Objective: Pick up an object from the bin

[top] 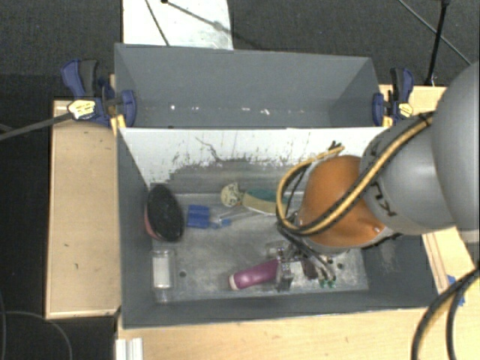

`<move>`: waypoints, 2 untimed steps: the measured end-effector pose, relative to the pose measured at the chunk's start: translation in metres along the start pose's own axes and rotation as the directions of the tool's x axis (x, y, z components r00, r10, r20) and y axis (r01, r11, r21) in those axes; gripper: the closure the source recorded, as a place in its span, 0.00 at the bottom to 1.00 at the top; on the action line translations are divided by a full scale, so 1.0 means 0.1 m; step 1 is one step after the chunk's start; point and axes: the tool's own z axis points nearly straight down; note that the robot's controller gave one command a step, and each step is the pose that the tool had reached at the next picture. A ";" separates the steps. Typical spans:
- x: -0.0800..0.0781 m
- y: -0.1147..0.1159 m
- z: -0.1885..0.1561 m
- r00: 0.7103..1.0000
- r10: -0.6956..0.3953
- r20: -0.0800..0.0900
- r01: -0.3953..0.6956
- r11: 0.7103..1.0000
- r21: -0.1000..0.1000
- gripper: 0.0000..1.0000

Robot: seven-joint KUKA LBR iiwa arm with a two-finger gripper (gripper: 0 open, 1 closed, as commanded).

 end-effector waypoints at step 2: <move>-0.43 -0.47 -1.56 1.000 -0.019 0.009 0.019 1.000 0.002 1.00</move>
Offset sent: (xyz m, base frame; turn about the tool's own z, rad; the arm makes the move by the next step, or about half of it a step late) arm 0.0212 -0.0375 -0.0039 0.0129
